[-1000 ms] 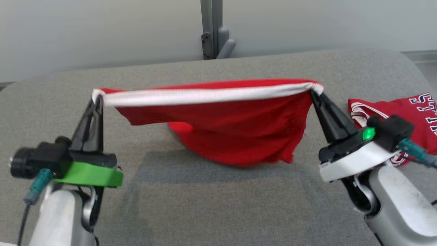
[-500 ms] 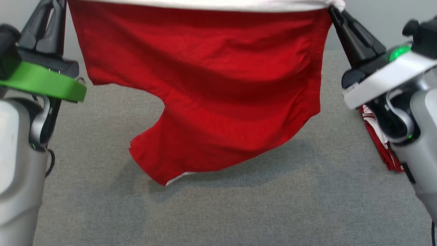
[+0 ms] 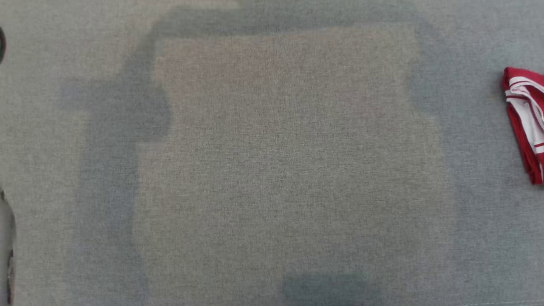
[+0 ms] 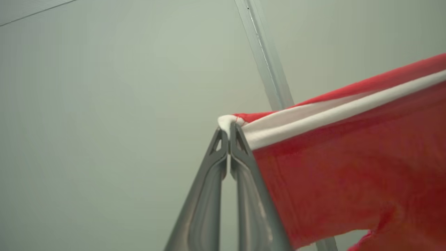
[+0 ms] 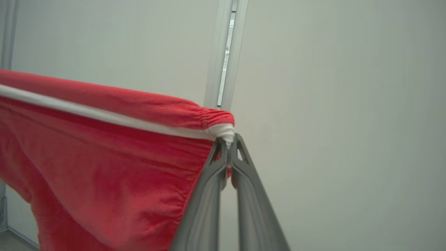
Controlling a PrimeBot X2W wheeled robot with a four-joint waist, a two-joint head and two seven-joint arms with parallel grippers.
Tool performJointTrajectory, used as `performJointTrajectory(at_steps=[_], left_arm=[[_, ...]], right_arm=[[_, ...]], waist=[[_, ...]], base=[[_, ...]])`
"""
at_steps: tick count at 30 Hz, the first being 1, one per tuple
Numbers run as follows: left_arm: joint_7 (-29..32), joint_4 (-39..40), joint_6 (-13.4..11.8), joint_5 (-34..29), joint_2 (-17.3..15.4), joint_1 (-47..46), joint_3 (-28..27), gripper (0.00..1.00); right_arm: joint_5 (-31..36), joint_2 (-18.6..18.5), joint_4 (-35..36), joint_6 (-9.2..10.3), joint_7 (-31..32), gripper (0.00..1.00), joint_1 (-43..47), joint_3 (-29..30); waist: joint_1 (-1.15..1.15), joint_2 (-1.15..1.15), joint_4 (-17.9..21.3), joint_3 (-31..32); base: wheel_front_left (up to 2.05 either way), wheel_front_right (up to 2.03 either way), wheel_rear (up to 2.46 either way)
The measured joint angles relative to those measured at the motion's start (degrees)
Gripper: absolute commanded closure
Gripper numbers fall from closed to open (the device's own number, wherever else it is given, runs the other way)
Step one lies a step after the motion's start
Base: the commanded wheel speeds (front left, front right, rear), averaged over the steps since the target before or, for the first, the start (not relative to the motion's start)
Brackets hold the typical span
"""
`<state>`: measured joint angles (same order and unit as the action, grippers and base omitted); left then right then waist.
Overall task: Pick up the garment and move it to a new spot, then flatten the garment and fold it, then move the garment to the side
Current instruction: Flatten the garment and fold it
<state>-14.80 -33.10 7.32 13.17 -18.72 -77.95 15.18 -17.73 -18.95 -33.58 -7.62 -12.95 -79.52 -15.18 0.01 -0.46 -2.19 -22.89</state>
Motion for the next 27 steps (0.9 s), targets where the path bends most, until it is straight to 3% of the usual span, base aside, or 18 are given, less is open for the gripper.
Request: performJointTrajectory(at_steps=[6, 12, 22, 27], left_arm=[[-0.22, -0.79, 0.01, 2.55, 2.87, 13.32, -2.47, 1.00], [-0.22, -2.52, 0.08, 4.71, 8.43, 33.56, -5.45, 1.00], [-0.22, -3.49, 0.23, 7.05, 11.66, 53.55, -4.64, 1.00], [-0.22, -2.89, 0.23, 7.89, 12.17, 61.94, -4.98, 1.00]], right_arm=[[-2.83, -0.07, -5.68, 0.04, -1.32, 1.00, 9.58, -9.46], [-16.63, -3.23, -4.58, 0.07, -1.78, 1.00, 26.25, -22.26], [-34.38, -9.94, 2.42, 0.07, -2.12, 1.00, 45.65, -33.43], [-37.62, -11.14, 5.23, 0.07, -2.21, 1.00, 53.44, -35.07]], waist=[[0.01, 0.00, -0.53, -3.38], [0.01, 0.00, -0.84, -1.71], [0.00, 0.00, -0.74, 4.89], [0.00, 0.00, -0.57, 9.90]], base=[[0.00, 0.00, 0.00], [0.00, 0.00, 0.00], [0.00, 0.00, 0.00], [0.00, 0.00, 0.00]])
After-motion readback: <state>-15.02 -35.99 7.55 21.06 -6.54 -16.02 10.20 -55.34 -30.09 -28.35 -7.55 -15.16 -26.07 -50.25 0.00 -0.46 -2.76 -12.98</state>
